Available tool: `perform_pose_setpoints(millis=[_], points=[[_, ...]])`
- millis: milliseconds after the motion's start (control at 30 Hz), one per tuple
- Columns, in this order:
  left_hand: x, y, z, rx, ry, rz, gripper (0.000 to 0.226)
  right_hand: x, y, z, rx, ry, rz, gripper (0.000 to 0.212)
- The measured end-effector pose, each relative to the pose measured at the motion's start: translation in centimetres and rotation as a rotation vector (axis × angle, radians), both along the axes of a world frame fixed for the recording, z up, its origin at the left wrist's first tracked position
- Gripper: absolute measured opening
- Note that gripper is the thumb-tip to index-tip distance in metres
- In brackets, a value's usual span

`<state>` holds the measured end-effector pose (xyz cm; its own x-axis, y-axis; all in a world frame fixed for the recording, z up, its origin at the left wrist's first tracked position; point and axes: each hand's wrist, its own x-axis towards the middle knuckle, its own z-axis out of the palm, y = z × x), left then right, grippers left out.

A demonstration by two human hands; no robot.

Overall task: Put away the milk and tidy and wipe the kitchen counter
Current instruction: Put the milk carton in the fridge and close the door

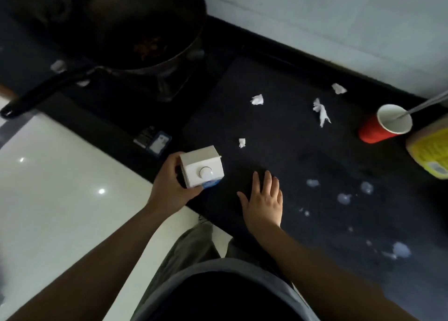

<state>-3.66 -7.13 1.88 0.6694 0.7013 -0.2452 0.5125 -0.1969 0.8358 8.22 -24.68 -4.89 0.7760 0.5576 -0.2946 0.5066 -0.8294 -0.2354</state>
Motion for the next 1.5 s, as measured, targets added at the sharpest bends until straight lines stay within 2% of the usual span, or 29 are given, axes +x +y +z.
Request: perform_pose_setpoints(millis=[133,300,367,500,600,667,833,933,1100,1267,1400,1500], points=[[-3.5,-4.4,1.4,0.088,0.000,0.185,0.076,0.5,-0.4,0.9,0.019,0.039,0.076,0.070],[-10.1,-8.8,3.0,0.121,0.034,0.391,0.082,-1.1,-0.8,5.3,0.364,0.143,0.317,0.063],[-13.3,-10.8,3.6,0.115,0.019,0.487,0.077,-2.9,-0.5,7.0,0.399,0.231,0.477,0.061],[-20.1,-15.1,3.5,0.049,0.006,0.768,0.070,-7.4,0.3,8.7,0.387,0.313,0.838,0.054],[-25.8,-18.2,3.0,-0.027,-0.036,0.986,0.072,-11.9,0.6,8.6,0.272,0.438,1.040,0.046],[-29.7,-20.3,2.5,-0.053,-0.050,1.104,0.072,-15.4,1.0,8.2,0.189,0.493,1.131,0.039],[-39.9,-24.0,1.0,-0.047,-0.099,1.358,0.065,-27.1,4.5,7.9,0.126,0.556,1.264,0.025],[-46.1,-25.9,0.2,-0.068,-0.165,1.541,0.063,-36.0,6.9,8.0,0.103,0.609,1.385,0.028],[-54.8,-28.8,0.5,-0.045,-0.162,1.777,0.069,-49.4,9.1,8.6,0.038,0.675,1.619,0.034],[-60.7,-29.3,0.2,-0.064,-0.144,1.923,0.069,-57.0,11.3,8.2,0.046,0.630,1.731,0.035],[-65.0,-27.1,-0.9,-0.114,-0.150,1.959,0.069,-62.2,14.3,7.0,0.020,0.616,1.731,0.025],[-69.0,-24.1,-1.9,-0.145,-0.159,1.966,0.069,-66.9,17.3,6.0,-0.011,0.635,1.744,0.026]])
